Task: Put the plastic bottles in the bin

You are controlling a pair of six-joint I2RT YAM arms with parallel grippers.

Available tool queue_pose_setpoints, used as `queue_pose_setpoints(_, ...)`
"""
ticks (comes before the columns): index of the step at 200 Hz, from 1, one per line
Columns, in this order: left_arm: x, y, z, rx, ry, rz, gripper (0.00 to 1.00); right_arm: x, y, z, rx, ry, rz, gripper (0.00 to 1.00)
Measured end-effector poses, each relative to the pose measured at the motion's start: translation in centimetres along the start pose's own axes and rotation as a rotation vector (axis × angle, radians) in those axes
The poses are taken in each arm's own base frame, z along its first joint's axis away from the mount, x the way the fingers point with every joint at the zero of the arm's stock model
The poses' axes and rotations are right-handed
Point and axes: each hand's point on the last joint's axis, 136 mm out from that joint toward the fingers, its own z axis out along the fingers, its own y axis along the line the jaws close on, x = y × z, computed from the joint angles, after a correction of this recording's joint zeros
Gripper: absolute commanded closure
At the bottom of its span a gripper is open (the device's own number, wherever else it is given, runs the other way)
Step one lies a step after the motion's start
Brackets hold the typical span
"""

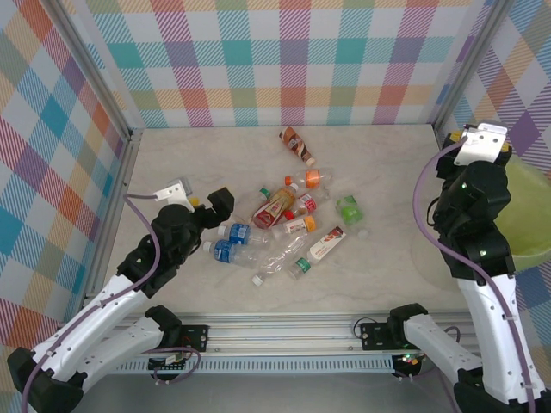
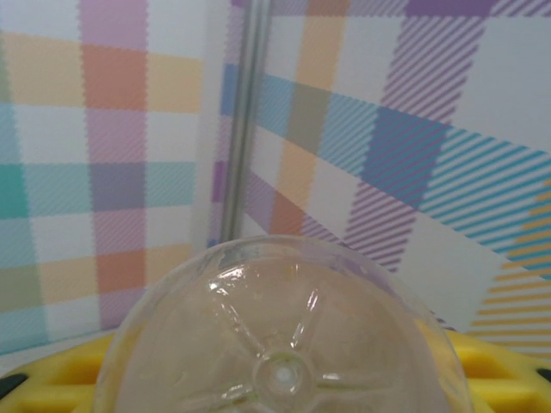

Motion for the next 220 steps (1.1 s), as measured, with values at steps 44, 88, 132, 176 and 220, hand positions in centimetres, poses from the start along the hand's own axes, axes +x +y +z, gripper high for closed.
queue_pose_setpoints(44,0.7,2.2,0.5,-0.077,0.025,-0.084,0.0,5.8,-4.4,3.0,0.201,0.22,-0.083,0.49)
queue_pose_setpoints(88,2.8,4.4,1.3,-0.165,0.105,-0.127,0.0,13.6,-7.1,4.8,0.286,0.488,-0.055,0.46)
queue_pose_setpoints(132,4.9,7.1,1.6,-0.277,0.189,-0.145,0.0,19.9,-5.7,4.5,0.24,0.683,-0.007,0.32)
queue_pose_setpoints(176,7.1,9.4,1.5,-0.382,0.276,-0.167,0.0,21.3,-4.6,4.2,0.207,0.762,0.052,0.13)
queue_pose_setpoints(220,8.2,9.5,1.5,-0.38,0.324,-0.193,0.0,19.7,-4.0,3.2,0.148,0.726,0.129,0.0)
